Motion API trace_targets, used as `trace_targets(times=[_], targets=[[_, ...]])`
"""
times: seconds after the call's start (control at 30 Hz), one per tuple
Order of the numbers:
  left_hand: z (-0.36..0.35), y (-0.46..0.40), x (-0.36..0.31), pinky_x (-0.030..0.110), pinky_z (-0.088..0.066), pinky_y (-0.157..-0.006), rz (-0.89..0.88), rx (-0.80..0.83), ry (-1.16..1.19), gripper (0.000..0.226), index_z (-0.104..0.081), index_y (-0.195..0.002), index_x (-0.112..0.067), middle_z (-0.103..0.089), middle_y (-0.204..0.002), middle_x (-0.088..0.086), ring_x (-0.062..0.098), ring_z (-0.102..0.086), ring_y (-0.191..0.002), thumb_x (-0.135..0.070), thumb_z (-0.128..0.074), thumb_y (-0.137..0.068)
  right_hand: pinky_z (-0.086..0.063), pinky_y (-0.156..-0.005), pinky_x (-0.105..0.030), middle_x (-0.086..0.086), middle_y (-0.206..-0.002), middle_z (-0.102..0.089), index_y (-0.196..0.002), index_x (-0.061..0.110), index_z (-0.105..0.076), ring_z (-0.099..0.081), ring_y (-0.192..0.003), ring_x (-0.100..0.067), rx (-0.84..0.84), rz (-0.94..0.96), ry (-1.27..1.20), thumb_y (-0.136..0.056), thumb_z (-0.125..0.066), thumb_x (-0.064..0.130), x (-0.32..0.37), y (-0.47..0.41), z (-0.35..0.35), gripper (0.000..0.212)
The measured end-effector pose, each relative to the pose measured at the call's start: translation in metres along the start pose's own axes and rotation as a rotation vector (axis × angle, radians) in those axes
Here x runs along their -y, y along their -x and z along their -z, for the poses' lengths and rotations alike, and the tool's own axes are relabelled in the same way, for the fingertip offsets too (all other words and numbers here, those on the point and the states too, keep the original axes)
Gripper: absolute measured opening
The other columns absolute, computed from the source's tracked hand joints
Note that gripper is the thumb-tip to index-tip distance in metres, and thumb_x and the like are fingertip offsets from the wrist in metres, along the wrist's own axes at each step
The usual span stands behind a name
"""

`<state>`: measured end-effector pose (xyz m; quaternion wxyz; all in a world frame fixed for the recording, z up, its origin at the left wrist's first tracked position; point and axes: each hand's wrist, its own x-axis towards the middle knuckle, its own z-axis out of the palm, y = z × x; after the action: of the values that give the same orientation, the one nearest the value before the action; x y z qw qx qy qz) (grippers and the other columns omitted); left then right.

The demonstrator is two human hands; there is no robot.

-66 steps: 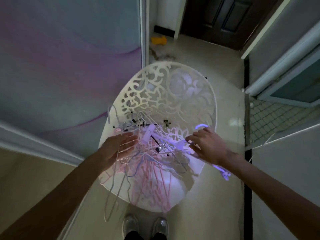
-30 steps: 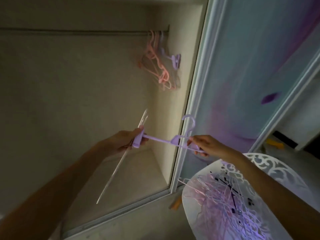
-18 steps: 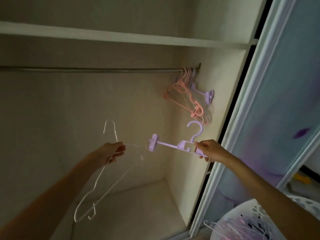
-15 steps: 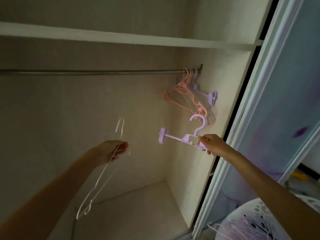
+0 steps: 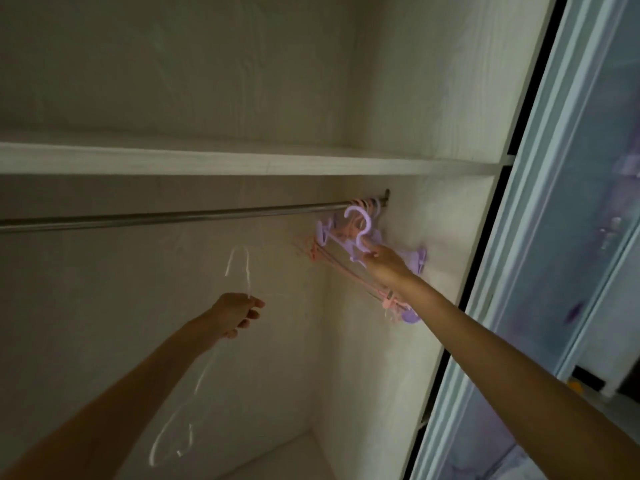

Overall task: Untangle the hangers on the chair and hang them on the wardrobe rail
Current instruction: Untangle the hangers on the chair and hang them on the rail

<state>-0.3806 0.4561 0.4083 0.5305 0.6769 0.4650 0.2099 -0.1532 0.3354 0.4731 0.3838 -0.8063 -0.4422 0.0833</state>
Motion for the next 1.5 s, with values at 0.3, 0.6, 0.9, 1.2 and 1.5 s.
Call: trace_targets(times=[0.3,0.6,0.9,1.2,1.5], targets=[[0.007,-0.04,-0.019,0.015,-0.04,-0.057,-0.38,-0.009,-0.674,0.02,-0.066,-0.105,-0.025,-0.062,-0.081,-0.002,0.01,-0.059,-0.071,-0.022,-0.049,-0.095,-0.038,-0.077,-0.027,-0.021,-0.124,-0.058,-0.119,-0.001,-0.057,-0.056,-0.114,-0.033,0.053,-0.052,0.232,-0.099,-0.038,0.043,0.004,-0.092,-0.024,0.052],[0.001,-0.063,-0.016,0.013,-0.043,-0.066,-0.398,0.019,-0.784,0.019,-0.066,-0.103,-0.033,-0.067,-0.086,-0.007,0.004,-0.063,-0.081,-0.027,-0.05,-0.095,-0.044,-0.086,-0.032,-0.021,-0.122,-0.059,-0.115,-0.004,-0.057,-0.056,-0.113,-0.033,0.081,0.021,0.309,-0.099,-0.036,0.017,-0.005,-0.127,-0.044,0.034],[0.007,-0.081,-0.024,0.016,-0.042,-0.076,-0.48,0.096,-0.78,0.018,-0.068,-0.103,-0.029,-0.065,-0.094,-0.011,0.0,-0.06,-0.085,-0.025,-0.053,-0.094,-0.039,-0.07,-0.031,-0.012,-0.11,-0.063,-0.116,0.006,-0.055,-0.061,-0.102,-0.03,-0.072,0.201,0.384,-0.096,-0.044,0.034,-0.009,-0.137,-0.039,0.037],[0.006,-0.084,-0.037,0.029,-0.045,-0.095,-0.503,0.113,-0.911,0.018,-0.068,-0.103,-0.033,-0.062,-0.107,-0.006,0.008,-0.057,-0.105,-0.032,-0.053,-0.093,-0.04,-0.081,-0.033,-0.004,-0.115,-0.057,-0.122,0.023,-0.057,-0.058,-0.107,-0.025,-0.194,0.59,0.581,-0.092,-0.052,0.028,0.008,-0.16,-0.003,0.031],[-0.001,-0.086,-0.047,0.026,-0.044,-0.094,-0.532,0.145,-0.9,0.02,-0.068,-0.104,-0.03,-0.062,-0.109,-0.008,0.007,-0.057,-0.106,-0.032,-0.052,-0.094,-0.042,-0.086,-0.036,-0.011,-0.116,-0.056,-0.133,0.03,-0.049,-0.051,-0.111,-0.03,-0.179,0.56,0.71,-0.088,-0.06,0.028,-0.017,-0.176,0.027,0.047]])
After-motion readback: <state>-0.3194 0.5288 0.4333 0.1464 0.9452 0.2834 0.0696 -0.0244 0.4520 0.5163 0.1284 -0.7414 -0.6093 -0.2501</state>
